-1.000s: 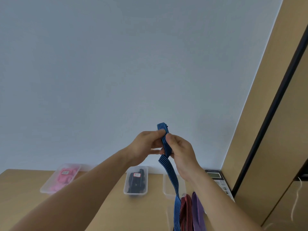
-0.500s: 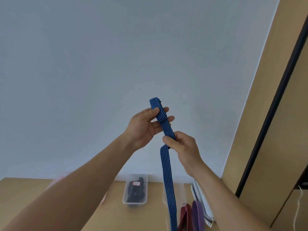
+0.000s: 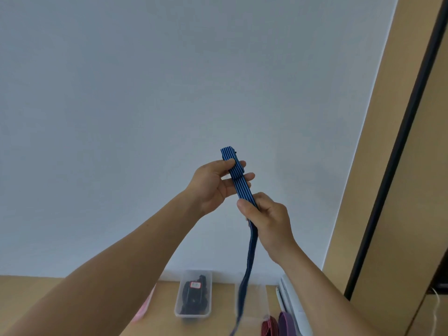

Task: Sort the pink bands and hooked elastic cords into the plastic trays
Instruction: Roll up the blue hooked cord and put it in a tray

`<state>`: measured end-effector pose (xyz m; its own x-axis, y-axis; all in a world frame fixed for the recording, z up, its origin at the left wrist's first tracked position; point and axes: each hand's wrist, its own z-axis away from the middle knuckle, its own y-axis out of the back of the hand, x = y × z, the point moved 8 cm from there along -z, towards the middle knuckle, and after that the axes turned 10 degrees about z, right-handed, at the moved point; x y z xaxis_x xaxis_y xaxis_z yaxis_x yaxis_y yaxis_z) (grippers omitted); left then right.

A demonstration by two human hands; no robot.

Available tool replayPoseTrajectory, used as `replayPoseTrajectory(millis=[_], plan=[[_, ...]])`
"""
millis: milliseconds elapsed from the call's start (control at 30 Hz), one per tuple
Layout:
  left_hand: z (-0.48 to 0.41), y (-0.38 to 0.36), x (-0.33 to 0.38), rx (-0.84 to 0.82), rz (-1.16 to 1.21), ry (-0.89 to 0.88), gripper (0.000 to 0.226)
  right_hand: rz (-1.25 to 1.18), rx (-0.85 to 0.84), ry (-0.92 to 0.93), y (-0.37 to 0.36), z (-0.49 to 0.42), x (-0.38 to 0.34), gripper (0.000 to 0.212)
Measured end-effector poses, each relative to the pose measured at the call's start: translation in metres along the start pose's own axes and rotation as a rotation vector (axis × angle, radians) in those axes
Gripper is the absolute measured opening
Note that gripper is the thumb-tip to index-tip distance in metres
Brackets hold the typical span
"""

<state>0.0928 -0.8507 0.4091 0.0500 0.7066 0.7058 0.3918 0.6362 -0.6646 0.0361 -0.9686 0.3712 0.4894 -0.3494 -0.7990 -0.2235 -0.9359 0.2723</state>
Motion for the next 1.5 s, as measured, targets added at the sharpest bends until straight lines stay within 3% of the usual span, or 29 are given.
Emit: replayPoseTrajectory(millis=[167, 333, 467, 633, 833, 1067, 1167, 1233, 1367, 1500], plan=[[0.0, -0.001, -0.008, -0.056, -0.033, 0.036, 0.031, -0.373, -0.178, -0.207, -0.017, 0.006, 0.009, 0.026], [0.002, 0.002, -0.005, -0.091, -0.201, -0.015, 0.024, -0.217, -0.089, -0.234, -0.013, 0.008, 0.016, 0.027], [0.015, 0.014, -0.014, -0.143, -0.524, -0.122, 0.025, -0.224, -0.076, -0.341, -0.014, 0.012, 0.029, 0.025], [0.026, 0.043, -0.023, -0.046, -0.856, -0.256, 0.031, -0.256, -0.118, -0.488, -0.024, 0.027, 0.054, 0.044], [0.045, 0.044, -0.048, -0.245, -1.281, -0.459, 0.021, -0.225, -0.145, -0.549, -0.036, 0.04, 0.069, 0.064], [0.058, 0.048, -0.053, -0.312, -1.479, -0.665, 0.032, -0.284, -0.238, -0.561, -0.04, 0.045, 0.078, 0.082], [0.061, 0.046, -0.052, -0.363, -1.459, -0.7, 0.036, -0.308, -0.243, -0.532, -0.039, 0.045, 0.078, 0.076], [0.058, 0.047, -0.054, -0.409, -1.381, -0.604, 0.042, -0.349, -0.239, -0.515, -0.039, 0.046, 0.077, 0.071], [0.049, 0.062, -0.065, -0.309, -1.074, -0.219, 0.054, -0.431, -0.211, -0.457, -0.036, 0.045, 0.076, 0.053], [0.047, 0.074, -0.079, -0.086, -0.569, 0.124, 0.033, -0.347, -0.192, -0.357, -0.034, 0.044, 0.07, 0.049]])
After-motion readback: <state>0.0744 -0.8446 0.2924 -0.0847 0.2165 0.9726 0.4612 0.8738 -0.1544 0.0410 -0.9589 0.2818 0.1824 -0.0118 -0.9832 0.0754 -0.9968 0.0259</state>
